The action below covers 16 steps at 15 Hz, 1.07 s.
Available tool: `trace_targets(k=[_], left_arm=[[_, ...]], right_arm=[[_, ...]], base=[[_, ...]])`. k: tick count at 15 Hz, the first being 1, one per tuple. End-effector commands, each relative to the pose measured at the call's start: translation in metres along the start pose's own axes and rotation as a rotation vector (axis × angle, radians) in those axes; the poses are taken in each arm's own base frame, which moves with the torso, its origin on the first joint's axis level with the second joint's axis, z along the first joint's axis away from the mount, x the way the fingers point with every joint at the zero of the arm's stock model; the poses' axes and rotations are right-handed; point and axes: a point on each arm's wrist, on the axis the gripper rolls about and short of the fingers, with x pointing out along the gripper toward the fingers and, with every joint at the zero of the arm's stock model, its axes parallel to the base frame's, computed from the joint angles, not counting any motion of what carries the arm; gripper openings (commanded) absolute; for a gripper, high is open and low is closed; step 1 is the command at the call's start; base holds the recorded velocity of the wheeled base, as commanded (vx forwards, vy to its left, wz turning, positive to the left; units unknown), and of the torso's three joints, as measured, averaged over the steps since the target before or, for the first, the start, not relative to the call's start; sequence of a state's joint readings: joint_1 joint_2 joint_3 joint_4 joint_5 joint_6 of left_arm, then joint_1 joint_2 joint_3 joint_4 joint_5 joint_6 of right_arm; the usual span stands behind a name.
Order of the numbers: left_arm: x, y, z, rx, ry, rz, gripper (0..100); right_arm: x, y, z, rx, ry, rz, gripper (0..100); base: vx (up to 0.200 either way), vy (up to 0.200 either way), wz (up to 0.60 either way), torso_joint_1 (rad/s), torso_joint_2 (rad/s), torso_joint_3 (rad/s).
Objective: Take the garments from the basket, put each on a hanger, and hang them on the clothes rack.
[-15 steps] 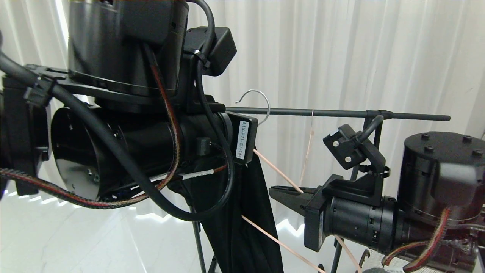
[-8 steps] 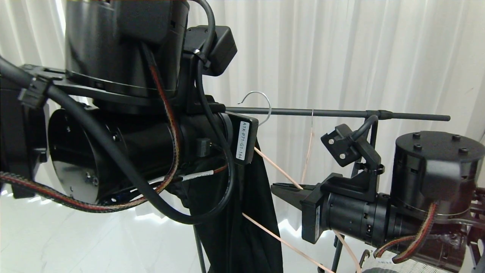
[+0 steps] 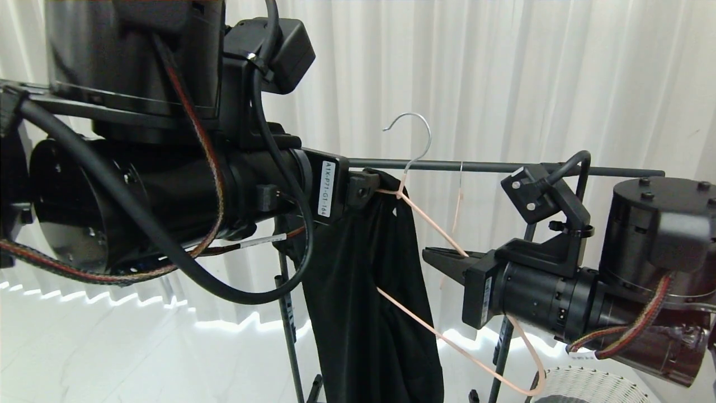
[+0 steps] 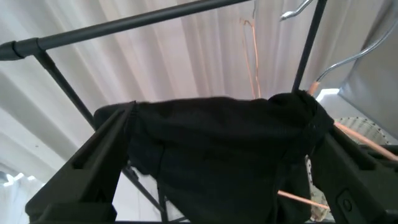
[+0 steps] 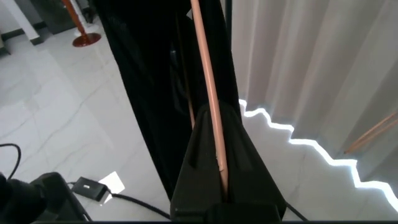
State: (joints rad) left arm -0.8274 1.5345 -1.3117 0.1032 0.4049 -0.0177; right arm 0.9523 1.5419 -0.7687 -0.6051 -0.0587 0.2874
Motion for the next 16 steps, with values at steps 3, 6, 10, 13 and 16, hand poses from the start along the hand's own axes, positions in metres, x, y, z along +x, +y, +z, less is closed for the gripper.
trace_targets(k=[3,6,10,13,16], left_arm=[[-0.004,0.007,0.002,-0.010,-0.011,0.018,100],[-0.008,0.008,-0.003,-0.003,-0.002,0.012,100],[-0.012,-0.001,-0.011,0.024,0.018,-0.022,100],[-0.022,0.011,-0.038,0.039,0.065,-0.010,100],[-0.034,0.043,-0.042,0.095,0.013,-0.148,100]], right_arm=[[-0.014,-0.003,0.014,-0.001,-0.067,-0.032,0],[-0.021,-0.009,0.021,-0.019,-0.100,-0.057,0],[-0.025,-0.011,0.025,-0.026,-0.116,-0.064,0],[-0.031,-0.016,0.023,-0.066,-0.111,-0.070,0],[-0.057,-0.018,0.001,-0.144,-0.038,0.057,0]], base=[[0.000,0.000,0.00,0.000,0.00,0.000],[0.000,0.000,0.00,0.000,0.00,0.000],[0.000,0.000,0.00,0.000,0.00,0.000],[0.000,0.000,0.00,0.000,0.00,0.000],[0.000,0.000,0.00,0.000,0.00,0.000]])
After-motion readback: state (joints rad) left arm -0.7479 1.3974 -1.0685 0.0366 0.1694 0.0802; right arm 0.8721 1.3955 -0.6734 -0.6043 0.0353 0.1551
